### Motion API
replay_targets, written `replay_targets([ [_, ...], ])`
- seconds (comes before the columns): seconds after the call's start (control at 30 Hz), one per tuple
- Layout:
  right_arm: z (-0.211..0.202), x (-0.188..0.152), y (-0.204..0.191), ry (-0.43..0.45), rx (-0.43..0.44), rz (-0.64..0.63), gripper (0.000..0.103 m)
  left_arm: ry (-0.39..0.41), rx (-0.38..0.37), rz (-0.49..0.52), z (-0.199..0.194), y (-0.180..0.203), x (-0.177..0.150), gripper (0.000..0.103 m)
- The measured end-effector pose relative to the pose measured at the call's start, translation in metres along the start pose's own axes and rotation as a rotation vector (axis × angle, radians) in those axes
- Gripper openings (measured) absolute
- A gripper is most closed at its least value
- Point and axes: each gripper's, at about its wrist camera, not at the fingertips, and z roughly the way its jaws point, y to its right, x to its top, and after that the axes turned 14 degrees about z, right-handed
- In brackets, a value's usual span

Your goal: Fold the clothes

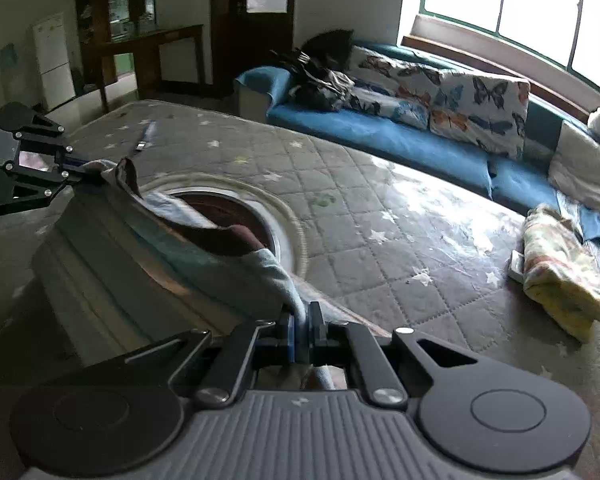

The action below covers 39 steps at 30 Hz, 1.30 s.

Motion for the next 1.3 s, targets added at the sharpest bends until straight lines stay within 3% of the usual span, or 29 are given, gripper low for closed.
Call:
replay_targets([
  [0.2, 0.045, 0.003, 0.026, -0.038, -0.015, 0.099, 0.010, -0.062, -0.043, -0.027, 0.055, -0.013, -0.006, 0.012],
  [0.33, 0.058, 0.000, 0.040, -0.016, -0.027, 0.175, 0.025, -0.093, -0.046, -0.075, 0.076, -0.012, -0.015, 0.021],
  [0.4, 0.057, -0.002, 0.050, 0.006, -0.020, 0.244, 0.026, -0.102, -0.045, -0.101, 0.081, -0.014, -0.020, 0.024],
  [0.47, 0.051, -0.002, 0.057, 0.034, -0.021, 0.288, 0.033, -0.115, -0.025, -0.126, 0.084, -0.018, -0.023, 0.029],
  [0.53, 0.042, -0.003, 0.063, 0.067, -0.033, 0.316, 0.033, -0.125, 0.021, -0.147, 0.082, -0.021, -0.025, 0.037],
  [0.73, 0.006, -0.024, 0.087, 0.134, -0.096, 0.420, 0.033, -0.184, 0.152, -0.304, 0.073, -0.042, -0.033, 0.035],
  [0.8, -0.002, -0.036, 0.094, 0.127, -0.093, 0.452, 0.033, -0.165, 0.162, -0.360, 0.062, -0.043, -0.034, 0.035],
  [0.9, -0.003, -0.050, 0.098, 0.109, -0.080, 0.469, 0.033, -0.103, 0.137, -0.384, 0.041, -0.034, -0.027, 0.035],
  [1.03, 0.010, -0.050, 0.096, 0.108, -0.068, 0.477, 0.033, -0.042, 0.042, -0.395, 0.028, -0.016, -0.012, 0.035],
  [1.23, 0.031, -0.048, 0.093, 0.108, -0.050, 0.490, 0.033, -0.027, -0.055, -0.416, 0.041, -0.008, 0.003, 0.031],
  [1.27, 0.035, -0.048, 0.093, 0.108, -0.047, 0.492, 0.031, -0.031, -0.062, -0.418, 0.045, -0.007, 0.004, 0.031],
  [1.3, 0.038, -0.048, 0.092, 0.108, -0.044, 0.494, 0.020, -0.037, -0.070, -0.421, 0.049, -0.006, 0.005, 0.031],
])
